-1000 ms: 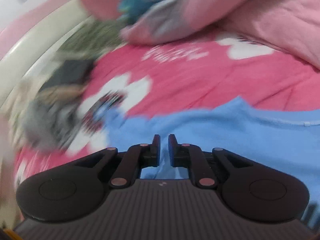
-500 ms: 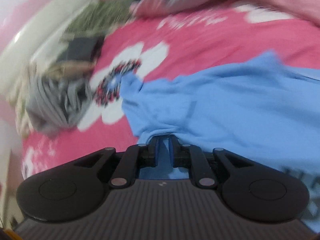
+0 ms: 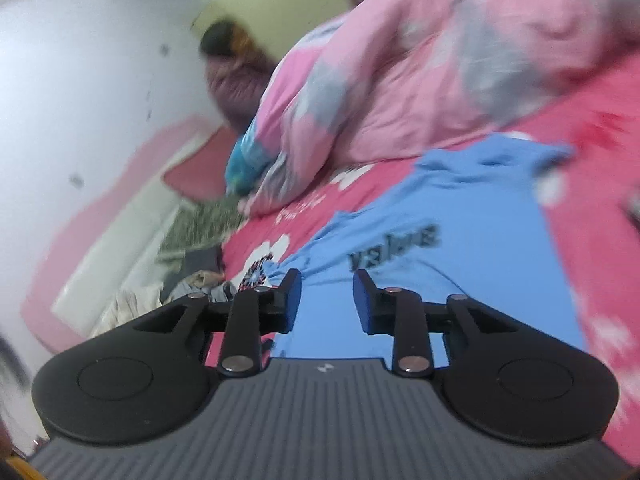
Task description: Fold clothes
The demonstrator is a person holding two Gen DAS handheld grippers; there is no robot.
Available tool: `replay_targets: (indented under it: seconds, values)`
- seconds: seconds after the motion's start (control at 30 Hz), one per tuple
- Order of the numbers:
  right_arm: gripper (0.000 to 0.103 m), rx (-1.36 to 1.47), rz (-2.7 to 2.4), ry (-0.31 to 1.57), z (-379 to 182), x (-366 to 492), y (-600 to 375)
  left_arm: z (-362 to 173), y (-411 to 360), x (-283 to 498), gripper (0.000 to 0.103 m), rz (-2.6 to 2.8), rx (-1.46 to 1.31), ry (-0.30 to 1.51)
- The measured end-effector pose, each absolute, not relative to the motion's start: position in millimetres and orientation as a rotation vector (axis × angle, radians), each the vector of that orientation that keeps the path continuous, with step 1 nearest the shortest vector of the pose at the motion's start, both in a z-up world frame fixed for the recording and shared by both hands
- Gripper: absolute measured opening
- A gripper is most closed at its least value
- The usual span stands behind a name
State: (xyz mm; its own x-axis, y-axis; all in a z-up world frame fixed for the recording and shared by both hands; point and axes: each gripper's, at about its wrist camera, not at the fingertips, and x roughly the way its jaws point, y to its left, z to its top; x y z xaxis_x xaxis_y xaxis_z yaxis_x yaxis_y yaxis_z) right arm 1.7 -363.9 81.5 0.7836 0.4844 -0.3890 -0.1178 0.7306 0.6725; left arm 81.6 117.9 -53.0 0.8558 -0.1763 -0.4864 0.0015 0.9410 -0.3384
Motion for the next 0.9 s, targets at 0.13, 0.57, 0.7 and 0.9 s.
replay_targets:
  seconds: [0.13,0.57,0.7,0.9]
  values:
    - [0.034,0.74,0.314,0.599,41.6,-60.3,-381.9,-43.4,118.8,30.9,0.073,-0.126,-0.339,0.609]
    - [0.034,0.114,0.641,0.631,-39.1,-63.1,-195.6,-56.7,121.7,-73.5,0.064,-0.136,-0.435,0.713]
    - [0.034,0.079,0.691,0.606,-43.7,-60.9,-166.6,-69.0,122.7,-72.0,0.055,-0.137,-0.448,0.724]
    - [0.034,0.003,0.675,0.577,-52.3,-65.2,-146.5,-73.5,127.5,-66.4,0.022,-0.162,-0.467,0.708]
